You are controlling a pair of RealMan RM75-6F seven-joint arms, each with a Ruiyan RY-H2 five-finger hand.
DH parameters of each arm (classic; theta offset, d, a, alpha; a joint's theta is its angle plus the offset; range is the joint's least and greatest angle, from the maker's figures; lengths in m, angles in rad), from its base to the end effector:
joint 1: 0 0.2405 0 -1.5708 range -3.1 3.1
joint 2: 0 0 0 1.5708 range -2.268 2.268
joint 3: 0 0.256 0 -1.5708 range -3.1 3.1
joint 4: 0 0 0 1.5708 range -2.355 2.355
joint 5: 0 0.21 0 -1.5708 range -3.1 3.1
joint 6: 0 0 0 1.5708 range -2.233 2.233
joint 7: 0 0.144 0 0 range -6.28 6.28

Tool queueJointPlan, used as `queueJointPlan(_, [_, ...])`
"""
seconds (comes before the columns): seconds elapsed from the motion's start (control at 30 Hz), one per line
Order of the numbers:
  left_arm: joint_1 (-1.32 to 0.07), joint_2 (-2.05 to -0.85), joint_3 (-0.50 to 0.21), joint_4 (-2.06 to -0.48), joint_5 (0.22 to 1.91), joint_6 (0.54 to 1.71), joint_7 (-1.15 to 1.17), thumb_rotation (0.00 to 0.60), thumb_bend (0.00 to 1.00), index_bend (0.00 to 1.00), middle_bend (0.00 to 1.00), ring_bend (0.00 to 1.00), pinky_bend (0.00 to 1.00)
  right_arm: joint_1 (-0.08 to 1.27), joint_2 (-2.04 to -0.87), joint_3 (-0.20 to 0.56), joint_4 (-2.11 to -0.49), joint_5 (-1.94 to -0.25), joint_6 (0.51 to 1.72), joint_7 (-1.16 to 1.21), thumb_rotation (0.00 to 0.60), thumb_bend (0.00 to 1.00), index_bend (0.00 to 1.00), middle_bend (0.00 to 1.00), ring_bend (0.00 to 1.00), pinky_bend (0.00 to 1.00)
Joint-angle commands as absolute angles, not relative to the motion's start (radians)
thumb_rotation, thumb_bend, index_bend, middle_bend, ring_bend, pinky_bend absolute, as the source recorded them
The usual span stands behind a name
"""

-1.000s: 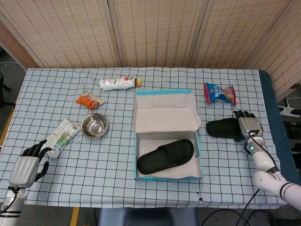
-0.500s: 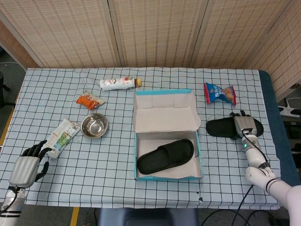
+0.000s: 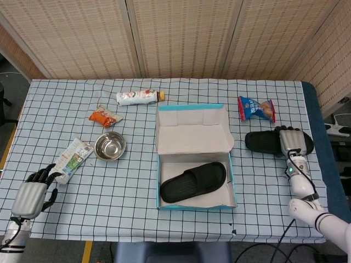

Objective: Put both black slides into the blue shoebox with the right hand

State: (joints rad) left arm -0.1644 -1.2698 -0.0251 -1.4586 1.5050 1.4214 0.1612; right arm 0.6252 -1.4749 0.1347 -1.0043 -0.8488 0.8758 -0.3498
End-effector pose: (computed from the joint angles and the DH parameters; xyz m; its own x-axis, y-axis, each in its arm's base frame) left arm -0.3161 0.2022 0.1117 0.5455 0.0445 0.8370 0.8365 -0.0904 -0.5404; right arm -0.3379 -0.3811 0.0847 0.6161 -0.2706 0.7398 -0.7354 0.1390 0.6633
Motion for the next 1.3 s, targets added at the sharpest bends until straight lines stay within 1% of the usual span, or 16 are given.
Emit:
queueJointPlan(0.03, [-0.164,-1.270,-0.024,-1.458,1.508,1.423,0.163,0.600,0.50,0.28,0.10,0.18,0.28,0.572,-1.332,0.170,-1.335,-0.837,1.121,-0.529,0.600,0.00,0.67,0.65,0.48,0.53])
queueJointPlan(0.17, [-0.164,-1.270,-0.024,-1.461,1.508,1.424,0.163,0.600,0.50,0.28,0.10,0.18,0.28,0.539,-1.246,0.170,-1.575,-0.869,1.289,-0.653,0.600,0.00,0.67,0.65,0.49,0.53])
queueJointPlan(0.23, [-0.164,-1.270,-0.023,-1.460,1.510,1.425,0.163,0.600,0.50,0.28,0.10,0.18,0.28,0.523,-1.218,0.168,-1.675,-0.918,1.371,-0.692,0.600,0.00,0.68,0.66,0.49,0.53])
queueJointPlan(0.33, [-0.163,-1.270,-0.023,-1.461,1.508,1.424,0.164,0.600,0.50,0.28,0.10,0.18,0.28,0.504,-1.201,0.164,-1.768,-1.002,1.461,-0.718,0.600,0.00,0.69,0.67,0.50,0.54])
queueJointPlan(0.47, [-0.163,-1.268,-0.022,-1.461,1.511,1.426,0.162,0.600,0.50,0.28,0.10,0.18,0.28,0.492,-1.189,0.160,-1.863,-1.085,1.514,-0.735,0.600,0.00,0.69,0.68,0.51,0.55])
queueJointPlan(0.57, [-0.163,-1.268,-0.023,-1.462,1.508,1.425,0.159,0.600,0.50,0.28,0.10,0.17,0.28,0.498,-1.211,0.156,-1.881,-1.149,1.515,-0.719,0.600,0.00,0.69,0.68,0.52,0.55])
queueJointPlan(0.73, [-0.163,-1.268,-0.023,-1.461,1.511,1.427,0.162,0.600,0.50,0.28,0.10,0.18,0.28,0.531,-1.286,0.157,-1.865,-1.208,1.448,-0.657,0.600,0.00,0.70,0.70,0.53,0.57])
queueJointPlan(0.83, [-0.162,-1.267,-0.024,-1.462,1.511,1.430,0.156,0.600,0.50,0.28,0.10,0.18,0.28,0.565,-1.328,0.170,-1.872,-1.195,1.379,-0.631,0.600,0.00,0.71,0.71,0.54,0.57])
queueJointPlan(0.97, [-0.162,-1.266,-0.024,-1.459,1.507,1.425,0.152,0.600,0.50,0.28,0.10,0.18,0.28,0.609,-1.377,0.195,-1.890,-1.159,1.322,-0.656,0.600,0.00,0.71,0.71,0.54,0.57])
queueJointPlan(1.13, [-0.162,-1.263,-0.023,-1.459,1.510,1.426,0.147,0.600,0.50,0.28,0.10,0.18,0.28,0.656,-1.431,0.219,-1.923,-1.112,1.295,-0.737,0.600,0.00,0.72,0.72,0.55,0.57])
queueJointPlan(1.3, [-0.161,-1.261,-0.023,-1.463,1.515,1.433,0.140,0.600,0.50,0.28,0.10,0.18,0.28,0.682,-1.471,0.223,-1.943,-1.068,1.296,-0.810,0.600,0.00,0.72,0.72,0.55,0.58])
